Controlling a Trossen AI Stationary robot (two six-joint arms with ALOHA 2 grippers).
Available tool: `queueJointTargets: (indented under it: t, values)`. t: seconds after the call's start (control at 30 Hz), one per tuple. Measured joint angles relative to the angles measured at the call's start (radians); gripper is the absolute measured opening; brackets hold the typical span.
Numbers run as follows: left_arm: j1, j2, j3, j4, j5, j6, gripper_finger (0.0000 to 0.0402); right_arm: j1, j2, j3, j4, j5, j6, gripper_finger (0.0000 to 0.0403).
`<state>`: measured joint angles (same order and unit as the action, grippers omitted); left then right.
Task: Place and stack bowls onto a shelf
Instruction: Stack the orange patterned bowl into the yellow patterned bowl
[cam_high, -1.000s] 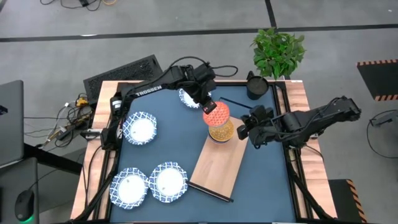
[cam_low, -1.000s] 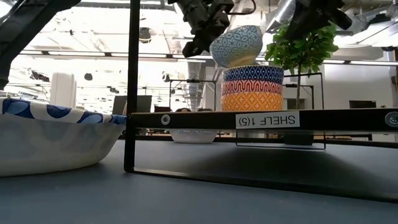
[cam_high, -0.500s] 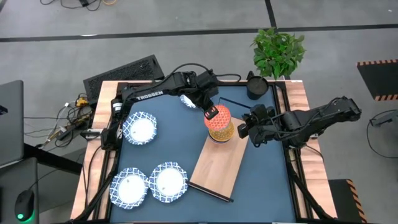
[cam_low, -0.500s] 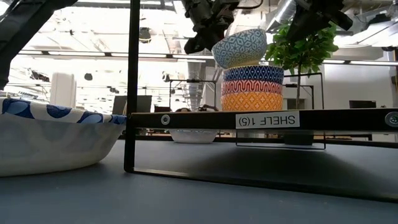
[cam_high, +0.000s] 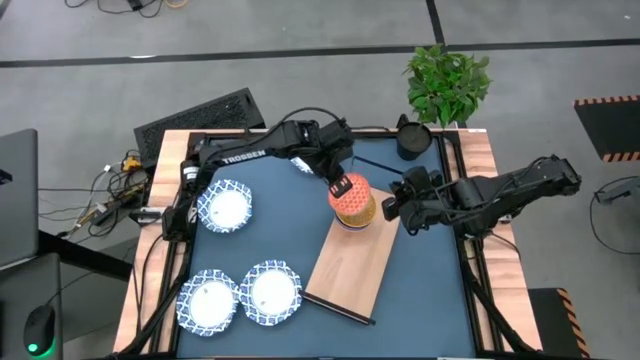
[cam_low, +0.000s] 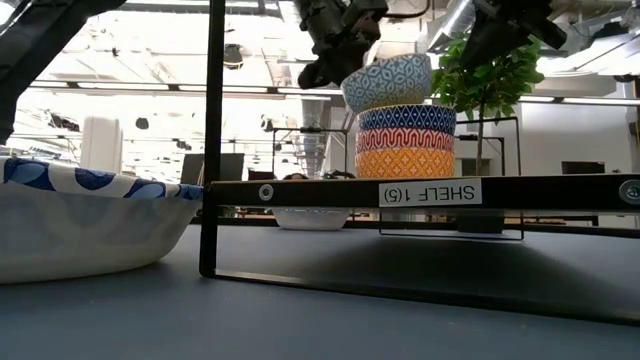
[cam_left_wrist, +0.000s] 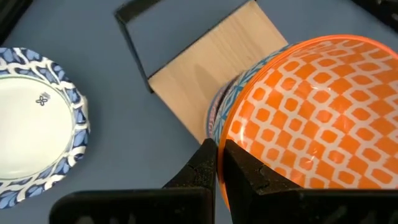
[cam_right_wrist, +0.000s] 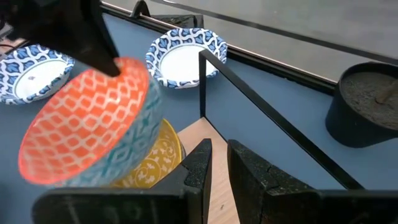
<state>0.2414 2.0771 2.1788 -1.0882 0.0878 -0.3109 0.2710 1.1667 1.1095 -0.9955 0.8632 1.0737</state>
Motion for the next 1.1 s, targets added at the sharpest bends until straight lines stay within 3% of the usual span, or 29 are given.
queueJointTargets:
  t: [0.33,0.7,1.1]
  values:
    - [-0.014,0.004,0.005,0.027,-0.049,0.012,0.0000,0.000,0.000,0.000,-0.015,-0.001,0.000,0.0079]
    - [-0.027,0.055,0.005,0.013,-0.010,0.020,0.0000,0.000,0.000,0.000,-0.022,-0.001,0.000,0.0079]
    - [-0.022,0.051,0.026,0.027,-0.047,0.039,0.0000,0.001,0.000,-0.002,-0.040,-0.003,0.000,0.0079]
